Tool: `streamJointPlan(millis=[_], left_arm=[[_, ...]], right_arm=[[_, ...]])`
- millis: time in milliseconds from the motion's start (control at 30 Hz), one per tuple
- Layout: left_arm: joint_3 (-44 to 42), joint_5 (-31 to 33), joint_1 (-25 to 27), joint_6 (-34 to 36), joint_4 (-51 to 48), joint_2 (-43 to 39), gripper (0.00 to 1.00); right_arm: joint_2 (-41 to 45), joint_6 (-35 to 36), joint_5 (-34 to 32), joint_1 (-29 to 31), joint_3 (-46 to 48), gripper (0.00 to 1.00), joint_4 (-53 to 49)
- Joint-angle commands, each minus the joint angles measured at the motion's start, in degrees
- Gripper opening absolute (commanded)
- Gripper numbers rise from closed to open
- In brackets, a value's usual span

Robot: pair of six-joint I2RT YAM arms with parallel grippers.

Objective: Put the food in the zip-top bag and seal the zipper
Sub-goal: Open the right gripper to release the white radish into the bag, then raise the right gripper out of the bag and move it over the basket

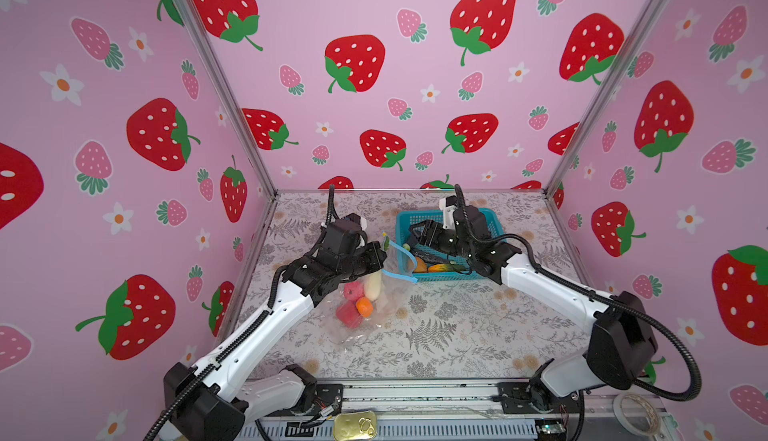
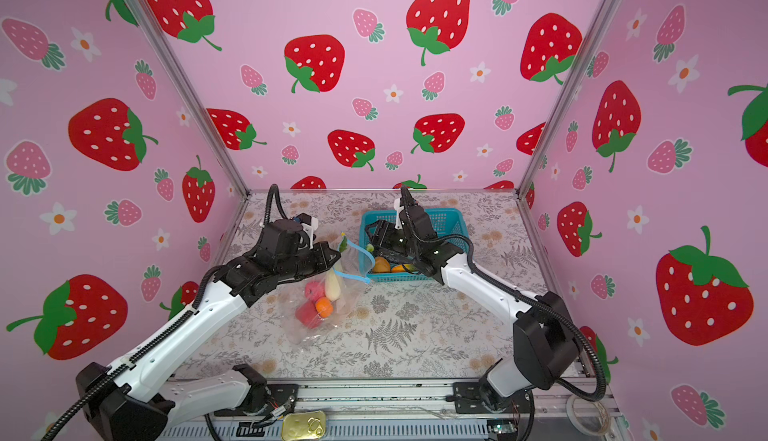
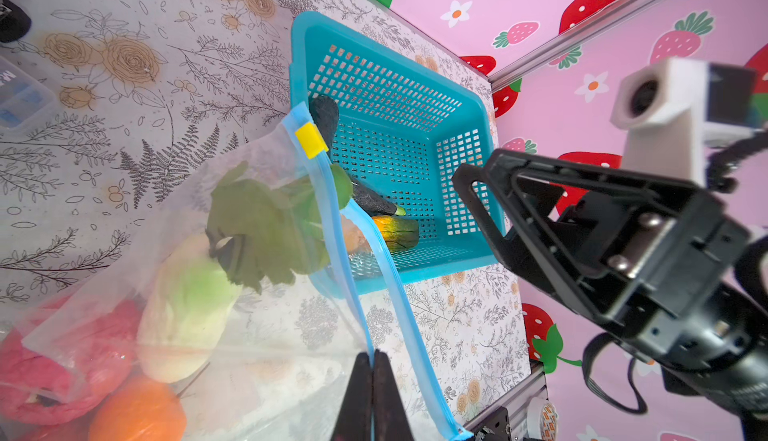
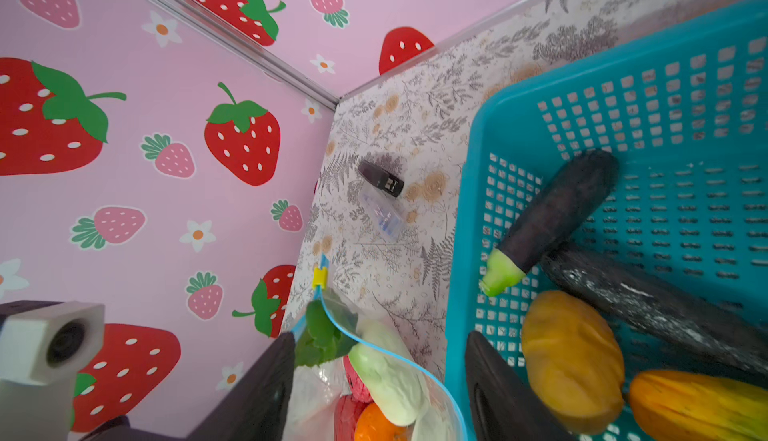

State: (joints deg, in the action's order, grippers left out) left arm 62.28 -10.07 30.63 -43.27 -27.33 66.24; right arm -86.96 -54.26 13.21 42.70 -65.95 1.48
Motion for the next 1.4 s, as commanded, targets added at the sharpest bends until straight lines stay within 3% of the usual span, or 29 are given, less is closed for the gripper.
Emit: streamJointPlan(millis=[0, 133, 367, 1000, 1367], left_arm=[[2.4, 0.3, -0.3, 1.0, -0.5, -1.0, 0.0], [2.9, 0.4, -0.3, 1.3, -1.0, -0.8, 0.0], [3.2, 0.6, -0.4, 1.4, -1.3, -0.8, 0.0], [3.1, 0.0, -1.8, 1.7, -1.5, -0.8, 0.0], [3.6, 0.0, -2.2, 1.9, -2.2, -1.4, 0.0]], right_arm=[[-2.7, 0.5, 11.8, -0.2, -1.6, 0.67, -4.7], [-5.9, 1.2, 17.2, -0.2, -3.6, 0.68, -5.9], [-8.4, 3.5, 18.7, -0.3, -3.8, 0.68, -8.4], [-11.0, 3.5, 23.4, -0.3, -4.9, 0.24, -6.2], [-9.3, 3.5, 23.3, -0.2, -5.2, 0.13, -6.0]])
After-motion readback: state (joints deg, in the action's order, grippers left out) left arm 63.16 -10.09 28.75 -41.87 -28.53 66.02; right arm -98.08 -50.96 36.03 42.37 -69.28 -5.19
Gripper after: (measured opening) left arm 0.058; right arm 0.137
